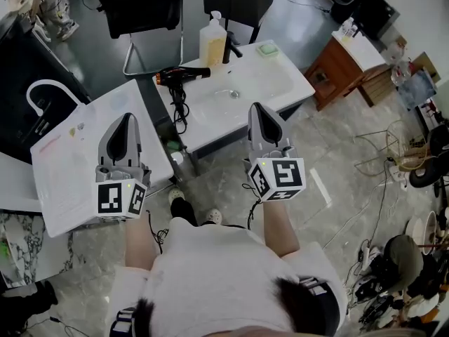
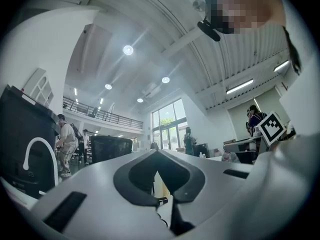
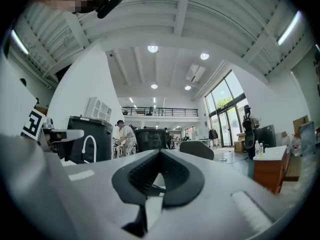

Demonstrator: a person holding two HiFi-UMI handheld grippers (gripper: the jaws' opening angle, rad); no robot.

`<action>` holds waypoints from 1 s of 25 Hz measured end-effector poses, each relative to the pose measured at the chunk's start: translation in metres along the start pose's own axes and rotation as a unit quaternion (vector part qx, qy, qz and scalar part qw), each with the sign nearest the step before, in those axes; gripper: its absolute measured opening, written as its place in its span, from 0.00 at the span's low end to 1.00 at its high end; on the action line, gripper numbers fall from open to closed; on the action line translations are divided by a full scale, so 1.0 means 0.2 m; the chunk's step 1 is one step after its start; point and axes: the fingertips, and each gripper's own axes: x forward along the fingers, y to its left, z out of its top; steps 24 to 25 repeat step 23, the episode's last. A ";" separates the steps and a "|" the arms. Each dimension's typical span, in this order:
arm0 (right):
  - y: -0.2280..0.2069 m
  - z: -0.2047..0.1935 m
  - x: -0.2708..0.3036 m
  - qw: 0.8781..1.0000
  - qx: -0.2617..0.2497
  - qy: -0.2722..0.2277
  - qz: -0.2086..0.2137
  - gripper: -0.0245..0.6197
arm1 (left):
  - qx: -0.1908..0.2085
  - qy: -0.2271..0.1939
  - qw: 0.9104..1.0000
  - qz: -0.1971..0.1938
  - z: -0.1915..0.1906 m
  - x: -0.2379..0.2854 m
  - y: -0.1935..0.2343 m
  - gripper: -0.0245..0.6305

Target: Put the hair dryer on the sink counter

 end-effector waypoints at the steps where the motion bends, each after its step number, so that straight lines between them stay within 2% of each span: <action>1: 0.00 0.01 -0.01 1.000 -0.002 -0.001 0.000 0.05 | 0.000 0.000 1.000 -0.001 0.00 0.00 -0.01 0.04; 25: 0.06 0.04 -0.05 1.000 0.006 -0.012 0.013 0.05 | -0.006 -0.006 1.000 0.007 0.02 -0.08 -0.01 0.04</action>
